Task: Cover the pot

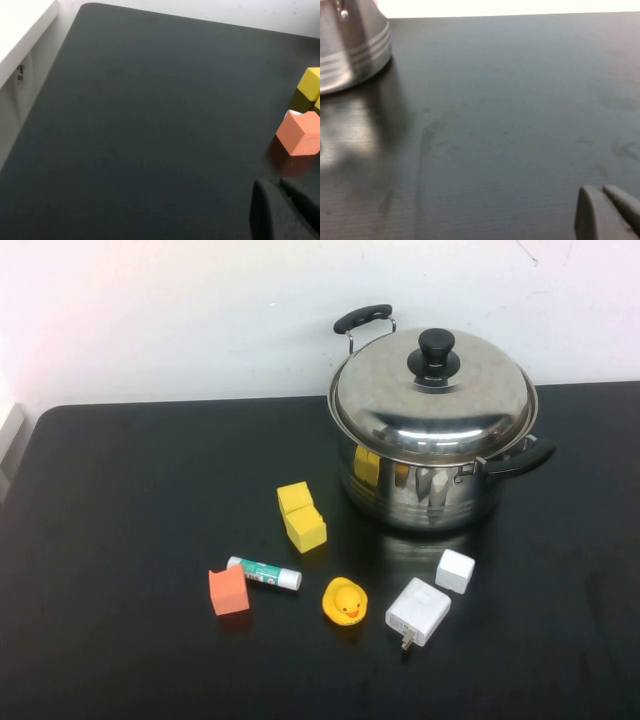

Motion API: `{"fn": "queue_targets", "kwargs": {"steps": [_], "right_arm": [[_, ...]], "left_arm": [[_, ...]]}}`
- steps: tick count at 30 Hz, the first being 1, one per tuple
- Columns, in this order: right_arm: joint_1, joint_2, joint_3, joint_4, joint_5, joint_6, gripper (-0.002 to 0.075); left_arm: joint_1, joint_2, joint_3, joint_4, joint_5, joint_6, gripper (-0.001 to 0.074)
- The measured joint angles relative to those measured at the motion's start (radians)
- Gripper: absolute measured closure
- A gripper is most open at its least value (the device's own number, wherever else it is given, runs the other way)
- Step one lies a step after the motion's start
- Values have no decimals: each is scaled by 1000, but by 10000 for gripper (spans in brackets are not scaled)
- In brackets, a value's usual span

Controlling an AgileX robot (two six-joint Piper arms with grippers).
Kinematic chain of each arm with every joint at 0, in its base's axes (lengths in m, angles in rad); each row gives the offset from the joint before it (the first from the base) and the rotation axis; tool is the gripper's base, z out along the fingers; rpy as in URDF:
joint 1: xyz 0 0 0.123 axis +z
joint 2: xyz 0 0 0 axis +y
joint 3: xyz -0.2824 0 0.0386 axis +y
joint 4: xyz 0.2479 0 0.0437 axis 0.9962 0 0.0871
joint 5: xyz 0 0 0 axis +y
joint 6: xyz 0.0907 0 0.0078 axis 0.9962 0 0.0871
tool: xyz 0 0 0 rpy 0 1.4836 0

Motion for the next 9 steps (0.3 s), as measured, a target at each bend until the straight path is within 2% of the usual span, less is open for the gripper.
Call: {"fn": "queue_targets", "kwargs": {"steps": [9], "right_arm": [[0,0,0,0,0,0,728]], "left_arm": [[0,0,0,1,0,4,736]]}}
